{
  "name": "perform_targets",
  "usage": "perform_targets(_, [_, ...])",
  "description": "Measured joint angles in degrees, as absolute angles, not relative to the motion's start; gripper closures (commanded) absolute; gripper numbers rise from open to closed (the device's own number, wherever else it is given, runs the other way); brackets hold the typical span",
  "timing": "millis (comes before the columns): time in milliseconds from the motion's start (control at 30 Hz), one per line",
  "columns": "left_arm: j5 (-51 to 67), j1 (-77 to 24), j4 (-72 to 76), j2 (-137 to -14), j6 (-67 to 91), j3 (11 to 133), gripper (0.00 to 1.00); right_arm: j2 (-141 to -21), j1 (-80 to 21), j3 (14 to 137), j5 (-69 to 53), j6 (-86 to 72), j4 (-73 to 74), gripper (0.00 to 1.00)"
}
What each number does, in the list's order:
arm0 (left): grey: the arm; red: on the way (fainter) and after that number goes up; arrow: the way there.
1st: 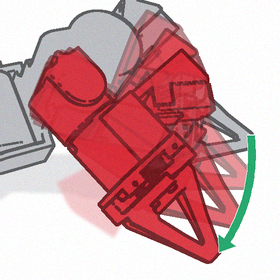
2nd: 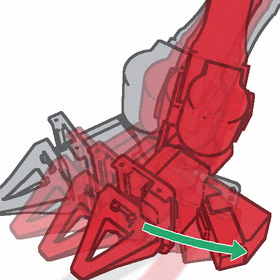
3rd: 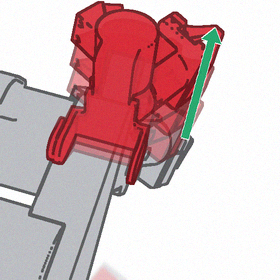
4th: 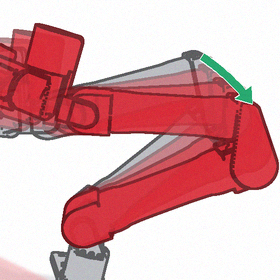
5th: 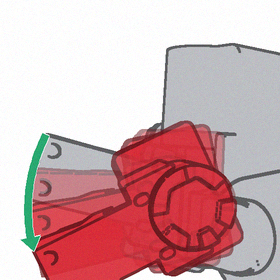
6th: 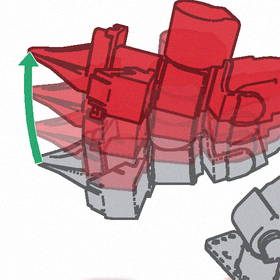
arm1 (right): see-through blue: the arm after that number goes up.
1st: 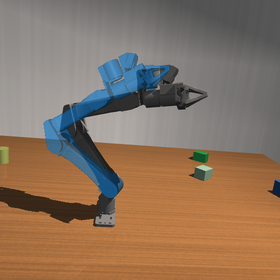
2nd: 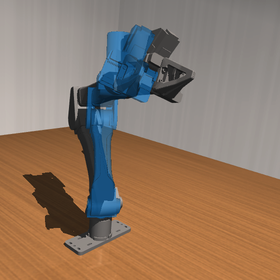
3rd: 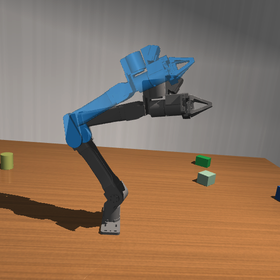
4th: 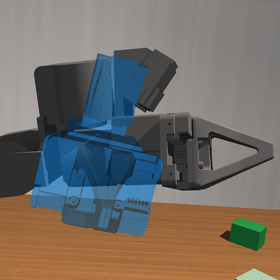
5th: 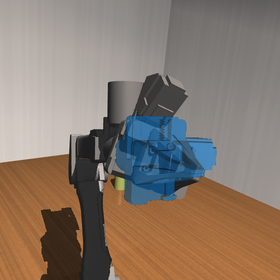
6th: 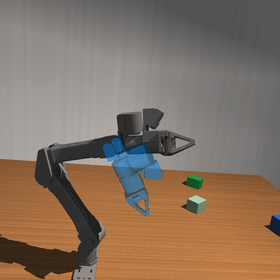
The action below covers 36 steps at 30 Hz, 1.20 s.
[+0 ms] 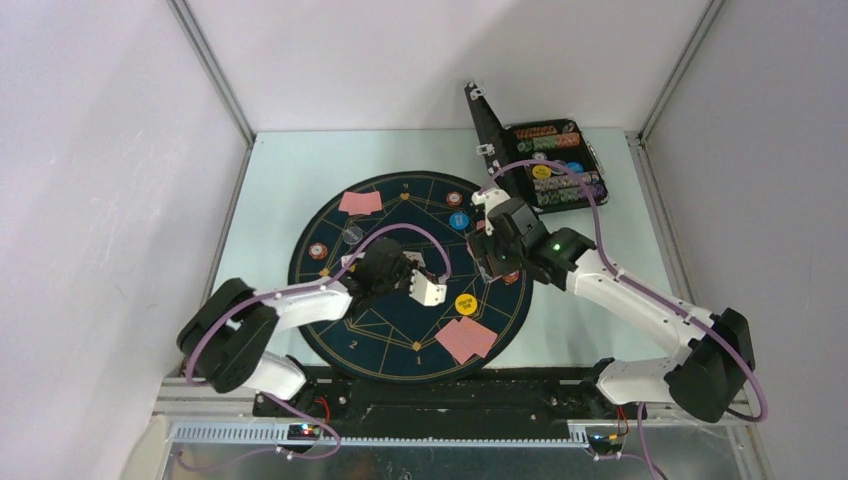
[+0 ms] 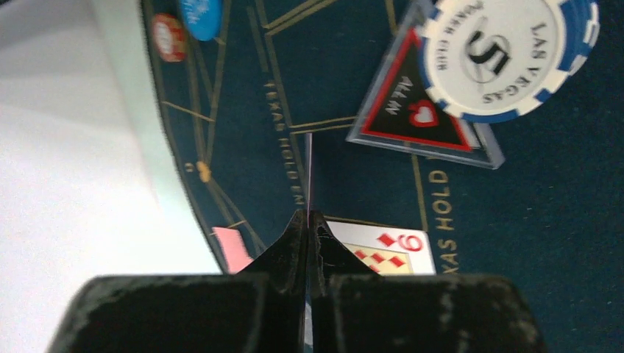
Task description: Distribute texas hold em gaming equipment
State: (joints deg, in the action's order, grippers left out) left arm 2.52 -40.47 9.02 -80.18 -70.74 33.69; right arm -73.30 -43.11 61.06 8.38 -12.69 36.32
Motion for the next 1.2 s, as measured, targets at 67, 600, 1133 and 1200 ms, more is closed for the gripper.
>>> perform_targets(67, [2.0,-40.47,9.26,-82.87,-70.7,33.69,1.0,-74.26,-42.94,61.69,8.32,-12.69,36.75,1.0])
perform_targets(600, [1.67,-40.47,8.78,-86.13,-69.36,33.69,0.74,-80.73,-41.76,66.32,6.68,-12.01,38.46,1.0])
perform_targets(1133, [4.54,-40.34,1.52,-76.97,-65.56,34.72,0.08,-80.79,-41.76,66.76,6.22,-11.99,38.79,1.0])
perform_targets(1200, [5.58,-40.23,-1.04,-74.06,-64.53,35.9,0.01,-80.79,-41.76,66.81,6.22,-11.99,38.96,1.0])
